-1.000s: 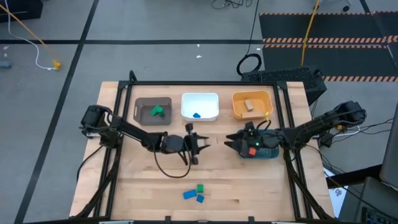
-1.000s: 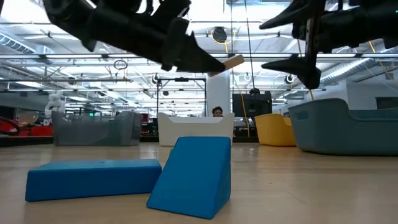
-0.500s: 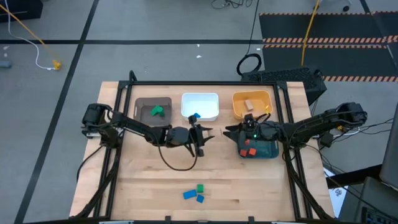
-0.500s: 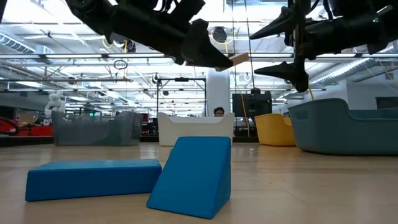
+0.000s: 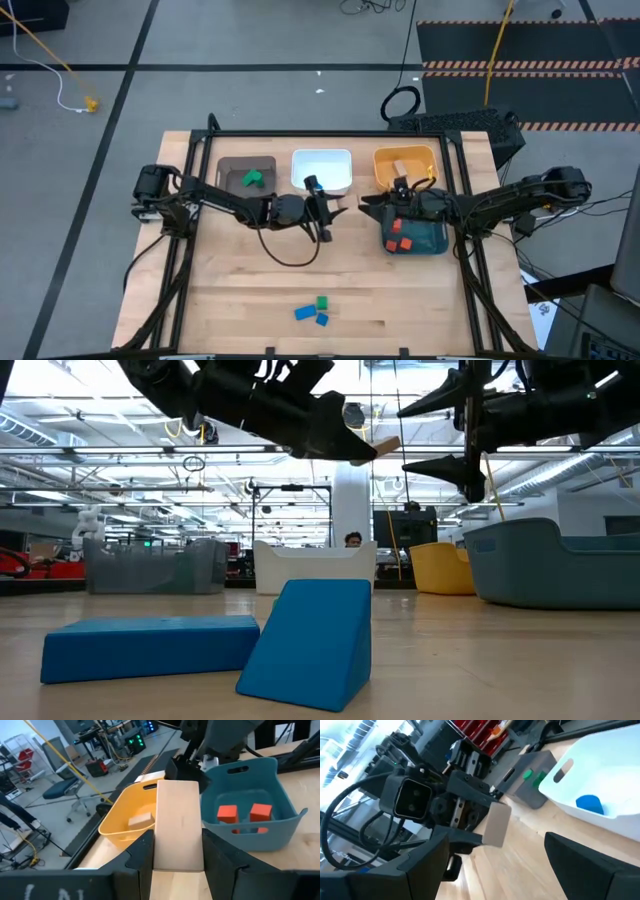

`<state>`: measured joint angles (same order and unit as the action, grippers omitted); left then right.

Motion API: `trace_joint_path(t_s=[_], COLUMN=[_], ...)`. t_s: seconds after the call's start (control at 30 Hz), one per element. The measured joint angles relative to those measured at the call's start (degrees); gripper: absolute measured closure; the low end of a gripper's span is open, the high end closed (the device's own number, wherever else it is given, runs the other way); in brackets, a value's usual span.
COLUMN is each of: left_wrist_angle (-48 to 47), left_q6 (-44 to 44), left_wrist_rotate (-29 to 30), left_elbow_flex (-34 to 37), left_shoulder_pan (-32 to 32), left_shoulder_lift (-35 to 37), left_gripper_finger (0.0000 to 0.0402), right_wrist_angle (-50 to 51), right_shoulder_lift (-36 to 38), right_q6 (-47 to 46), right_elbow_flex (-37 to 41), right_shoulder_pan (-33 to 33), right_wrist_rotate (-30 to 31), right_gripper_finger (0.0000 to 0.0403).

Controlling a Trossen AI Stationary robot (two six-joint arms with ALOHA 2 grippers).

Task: Sort & place blocks by color
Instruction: Put the brown block into the yellow bin

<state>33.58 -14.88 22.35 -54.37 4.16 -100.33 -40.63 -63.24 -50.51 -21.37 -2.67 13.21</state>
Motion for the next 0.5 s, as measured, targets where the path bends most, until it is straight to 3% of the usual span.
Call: trace_joint_path(t_s=[0.5], left_wrist_angle=[-4.86], left_q6=[-3.03], left_wrist_rotate=[-0.47], left_elbow_flex=[-4.15], left_shoulder_pan=[-1.06], left_shoulder_lift=[0.00], left_gripper_finger=[0.0270], right_wrist_angle=[-1.72], right_shoulder_lift=[-1.57], right_q6=[8.04], right_elbow_flex=[-2.05], right_shoulder_pan=[1.91], right_wrist_rotate=[0.06], right_gripper_finger=[0.0085])
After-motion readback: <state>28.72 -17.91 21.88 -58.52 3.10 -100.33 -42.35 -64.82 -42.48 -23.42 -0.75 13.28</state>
